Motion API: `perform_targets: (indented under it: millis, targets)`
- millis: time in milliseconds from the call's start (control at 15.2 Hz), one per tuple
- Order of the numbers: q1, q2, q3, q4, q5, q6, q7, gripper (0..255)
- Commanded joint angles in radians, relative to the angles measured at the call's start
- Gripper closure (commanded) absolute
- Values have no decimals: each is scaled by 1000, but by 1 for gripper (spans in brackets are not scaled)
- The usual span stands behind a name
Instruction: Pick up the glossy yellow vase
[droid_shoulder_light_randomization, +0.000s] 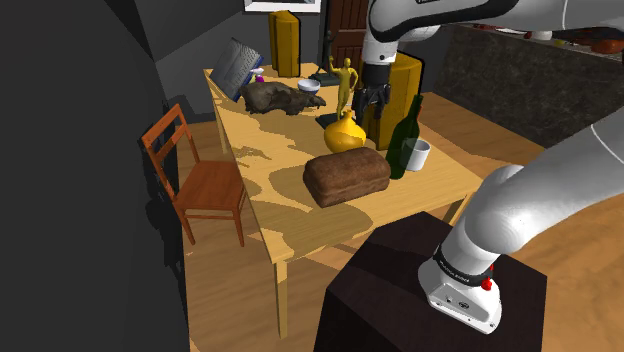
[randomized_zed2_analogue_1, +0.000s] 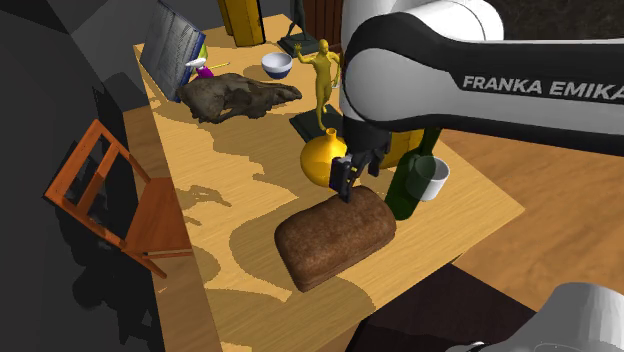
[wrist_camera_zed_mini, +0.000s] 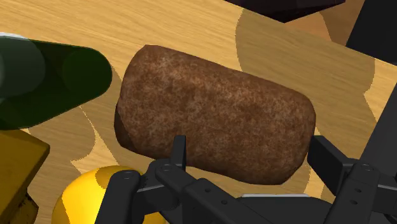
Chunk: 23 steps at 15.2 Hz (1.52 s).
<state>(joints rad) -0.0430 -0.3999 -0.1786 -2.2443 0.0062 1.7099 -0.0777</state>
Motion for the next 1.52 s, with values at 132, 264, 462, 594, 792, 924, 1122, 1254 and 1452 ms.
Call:
perform_targets:
  millis: [132,264,462,594,792,924,1122,1254,1452]
  targets:
    - [-11,144,-50,107,9,25,-71,0]
    - [-19,221,-73,170,20,31,-110,0]
    - [-33,339,-104,274,45,32,-167,0]
    - [-46,420,-121,350,66,26,-204,0]
    - [-73,546,-139,478,102,8,-258,0]
    - [-95,633,-147,573,128,-12,-290,0]
    - [-137,770,-151,735,167,-55,-332,0]
    - [-172,867,-149,860,192,-93,-353,0]
    - [-174,877,-147,846,195,-70,-357,0]
